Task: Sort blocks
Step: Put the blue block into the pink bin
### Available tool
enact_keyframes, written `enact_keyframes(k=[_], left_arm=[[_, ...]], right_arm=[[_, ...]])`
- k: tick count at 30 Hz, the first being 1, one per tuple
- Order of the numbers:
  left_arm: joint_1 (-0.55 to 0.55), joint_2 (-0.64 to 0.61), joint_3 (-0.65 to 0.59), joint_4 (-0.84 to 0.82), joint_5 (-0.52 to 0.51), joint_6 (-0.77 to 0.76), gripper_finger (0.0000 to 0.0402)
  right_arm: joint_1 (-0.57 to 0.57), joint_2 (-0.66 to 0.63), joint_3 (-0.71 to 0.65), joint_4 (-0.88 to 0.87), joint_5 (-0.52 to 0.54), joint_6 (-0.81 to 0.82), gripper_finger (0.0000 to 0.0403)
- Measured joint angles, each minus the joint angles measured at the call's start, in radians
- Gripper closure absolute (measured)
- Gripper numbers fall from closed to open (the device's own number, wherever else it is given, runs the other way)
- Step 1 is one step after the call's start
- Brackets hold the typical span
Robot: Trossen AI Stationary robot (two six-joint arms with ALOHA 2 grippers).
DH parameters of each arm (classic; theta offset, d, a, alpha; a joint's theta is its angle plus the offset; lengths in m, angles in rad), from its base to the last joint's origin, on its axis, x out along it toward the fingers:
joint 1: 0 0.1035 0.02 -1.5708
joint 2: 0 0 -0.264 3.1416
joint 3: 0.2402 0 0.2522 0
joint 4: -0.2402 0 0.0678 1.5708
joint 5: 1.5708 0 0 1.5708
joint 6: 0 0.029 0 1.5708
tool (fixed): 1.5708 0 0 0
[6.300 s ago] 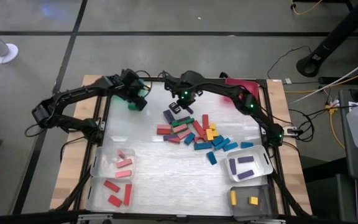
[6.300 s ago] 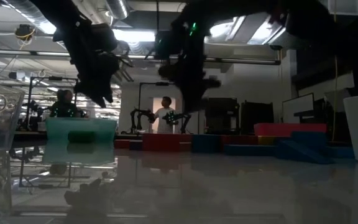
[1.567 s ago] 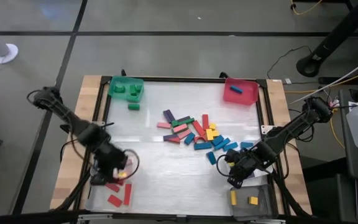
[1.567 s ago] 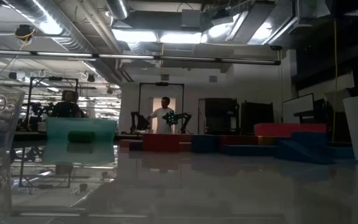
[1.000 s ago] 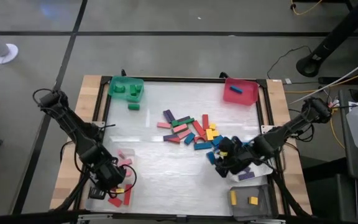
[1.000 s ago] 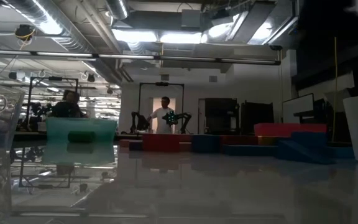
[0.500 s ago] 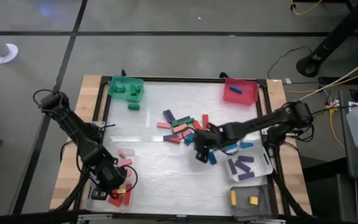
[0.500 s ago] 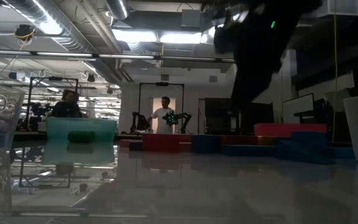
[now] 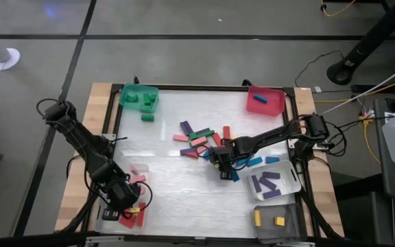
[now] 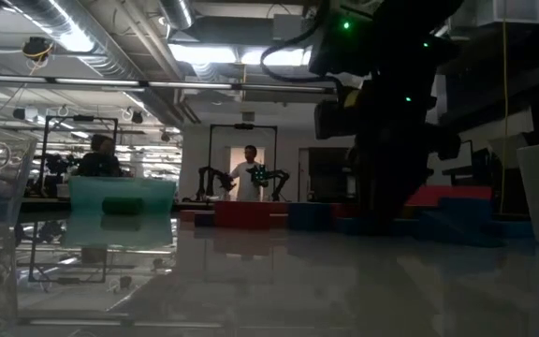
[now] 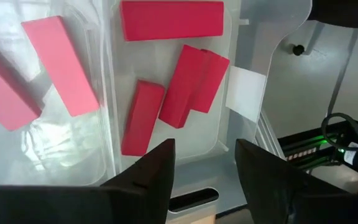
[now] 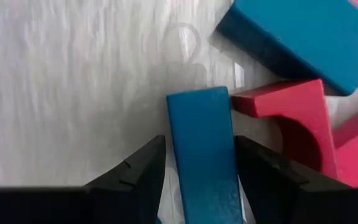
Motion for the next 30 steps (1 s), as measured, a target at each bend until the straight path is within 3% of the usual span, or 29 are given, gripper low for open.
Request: enact_keyframes(k=[8,13,22,26,30], left_arm=[[0.0,0.0,0.0,0.0,-0.042,-0.006,0.0246],[0.002,0.0,0.0,0.0,-0.042,-0.039,0.0247],[0.002,0.0,0.0,-0.001,-0.042,-0.052,0.0247],[0.002,-0.01,0.0,-0.001,-0.043,-0.036,0.0247],[0.022,-0.057,0.0,-0.002,-0.104,-0.021,0.0247]], right_arm=[[0.0,0.036,0.007,0.001,-0.027,0.012,0.0218],[0.0,0.047,0.086,-0.082,-0.029,0.012,0.0276],[-0.007,0.045,0.374,-0.345,-0.021,-0.056,0.0278],[-0.035,0.045,0.533,-0.521,0.05,-0.088,0.0258],[-0.088,0.043,0.67,-0.67,0.109,-0.133,0.0266]])
